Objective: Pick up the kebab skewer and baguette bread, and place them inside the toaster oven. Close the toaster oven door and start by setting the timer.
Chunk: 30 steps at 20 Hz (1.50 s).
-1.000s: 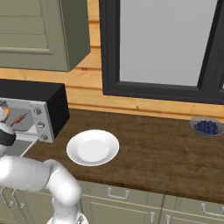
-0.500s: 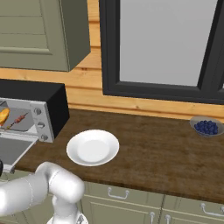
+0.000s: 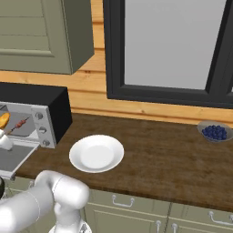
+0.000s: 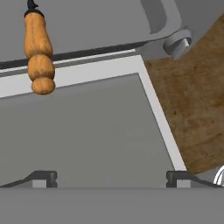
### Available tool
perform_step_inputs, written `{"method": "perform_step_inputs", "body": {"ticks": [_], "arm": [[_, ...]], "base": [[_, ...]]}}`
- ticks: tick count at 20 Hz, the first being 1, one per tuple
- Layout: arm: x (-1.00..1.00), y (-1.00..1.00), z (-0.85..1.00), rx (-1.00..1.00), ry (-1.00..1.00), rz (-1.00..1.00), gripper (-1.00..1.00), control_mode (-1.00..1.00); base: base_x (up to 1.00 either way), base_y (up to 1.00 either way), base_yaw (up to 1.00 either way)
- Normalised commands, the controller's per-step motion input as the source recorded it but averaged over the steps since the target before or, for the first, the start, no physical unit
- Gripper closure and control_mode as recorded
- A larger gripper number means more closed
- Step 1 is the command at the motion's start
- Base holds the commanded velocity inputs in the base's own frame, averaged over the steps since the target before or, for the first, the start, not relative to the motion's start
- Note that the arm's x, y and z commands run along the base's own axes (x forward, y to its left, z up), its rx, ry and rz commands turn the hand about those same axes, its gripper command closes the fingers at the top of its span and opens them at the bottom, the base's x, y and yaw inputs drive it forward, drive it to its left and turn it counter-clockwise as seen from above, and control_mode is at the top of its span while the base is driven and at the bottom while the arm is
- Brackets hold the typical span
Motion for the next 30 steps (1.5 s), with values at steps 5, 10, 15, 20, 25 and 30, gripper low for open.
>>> {"method": "perform_step_inputs", "body": {"ticks": [5,10,15,20,25,30], "arm": [[0.32,0.23,-0.03,0.04,-0.01,-0.09,-1.00,-1.00],[0.46,0.13,-0.06,0.01,0.00,-0.07,-1.00,-1.00],[0.20,0.17,-0.22,0.00,0.00,-0.05,-1.00,-1.00],[0.21,0.22,-0.07,0.00,0.00,-0.04,-1.00,-1.00],[0.35,0.04,0.00,0.00,0.00,-0.06,-1.00,-1.00],[0.14,0.00,0.00,0.00,0.00,-0.06,-1.00,-1.00]], "base": [[0.00,0.00,0.00],[0.00,0.00,0.00],[0.00,0.00,0.00],[0.00,0.00,0.00],[0.00,0.00,0.00],[0.00,0.00,0.00]]}}
